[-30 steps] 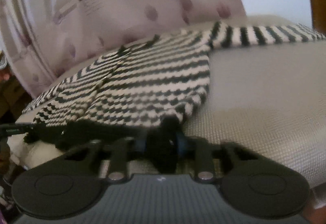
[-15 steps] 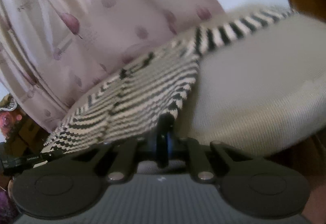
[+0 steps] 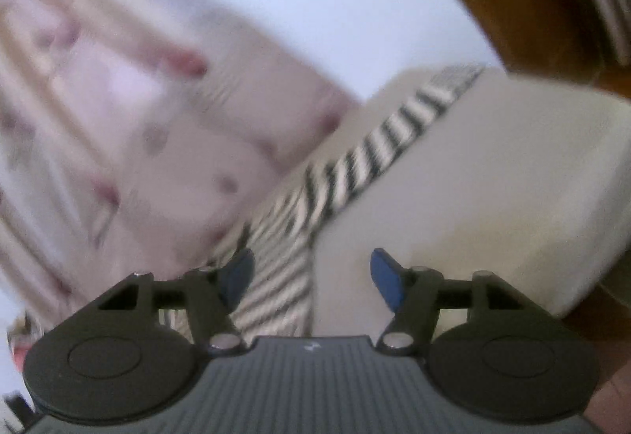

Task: Fold small clothes

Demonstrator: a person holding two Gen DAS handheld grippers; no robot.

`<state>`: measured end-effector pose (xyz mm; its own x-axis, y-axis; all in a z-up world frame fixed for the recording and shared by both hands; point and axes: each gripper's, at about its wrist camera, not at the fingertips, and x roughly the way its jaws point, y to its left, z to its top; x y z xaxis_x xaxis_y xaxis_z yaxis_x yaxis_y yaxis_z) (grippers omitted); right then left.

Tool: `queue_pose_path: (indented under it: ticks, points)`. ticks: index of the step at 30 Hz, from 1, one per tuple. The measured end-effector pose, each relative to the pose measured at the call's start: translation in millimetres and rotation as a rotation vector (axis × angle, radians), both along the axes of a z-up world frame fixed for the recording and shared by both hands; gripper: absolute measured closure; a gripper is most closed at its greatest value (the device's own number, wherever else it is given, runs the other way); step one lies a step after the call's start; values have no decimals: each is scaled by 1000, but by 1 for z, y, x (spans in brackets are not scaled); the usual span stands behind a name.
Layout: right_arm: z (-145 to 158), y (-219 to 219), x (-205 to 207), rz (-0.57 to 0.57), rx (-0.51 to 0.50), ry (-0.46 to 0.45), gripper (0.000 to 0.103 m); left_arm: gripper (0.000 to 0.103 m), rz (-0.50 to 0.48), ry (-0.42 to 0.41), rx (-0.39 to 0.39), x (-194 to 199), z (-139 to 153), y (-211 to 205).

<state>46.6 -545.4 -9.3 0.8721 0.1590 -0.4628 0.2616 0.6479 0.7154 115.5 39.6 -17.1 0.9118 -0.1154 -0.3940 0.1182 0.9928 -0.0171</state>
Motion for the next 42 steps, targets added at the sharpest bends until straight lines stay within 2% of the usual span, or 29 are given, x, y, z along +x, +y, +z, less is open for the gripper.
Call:
queue_pose_path:
  ticks: [4,7,10,12,16,19,21,24,26,27,30,31,33,35,36,37,38,40,42]
  points:
    - [-27,-73,52,-108,79,56,37,0,25,58,-44,58,-20,-22]
    - [-46,-115,92,-173,119,102,37,1,68,79,0,91,-40,-34]
    - [-62,-149,127,-240,143,142,37,1,92,104,37,105,-58,-38]
    - [-70,-164,146,-247,171,143,37,1,78,159,32,111,-63,-37]
    - [-88,-184,177,-248,248,147,35,0,53,185,18,111,-68,-34]
    - [-86,-201,186,-303,189,159,35,0,58,208,8,114,-71,-33]
    - [-84,-214,191,-338,160,220,26,0,65,227,-2,117,-72,-32]
    - [-94,-228,199,-307,152,325,25,0,64,263,-22,122,-74,-29]
    - [-109,-232,205,-265,230,342,25,0,74,279,-29,124,-76,-28]
    - [-117,-230,207,-265,280,328,25,0,75,280,-29,125,-76,-28]
    - [-133,-230,209,-324,348,251,25,0,79,284,-10,126,-76,-31]
    - [-137,-230,208,-351,371,214,27,0,80,289,-1,126,-76,-32]
    - [-146,-229,210,-385,377,160,38,0,83,300,21,128,-77,-34]
    - [-146,-223,216,-391,291,181,65,0,83,302,42,128,-78,-37]
    - [-145,-221,215,-405,279,164,67,0,83,303,48,127,-78,-37]
    - [-142,-220,217,-406,253,139,84,0,83,304,51,127,-78,-37]
    - [-136,-219,219,-393,204,142,91,0,83,303,49,127,-78,-37]
    - [-125,-213,225,-369,112,152,94,0,84,304,39,127,-77,-36]
    - [-112,-206,224,-367,60,109,94,0,85,302,26,127,-76,-35]
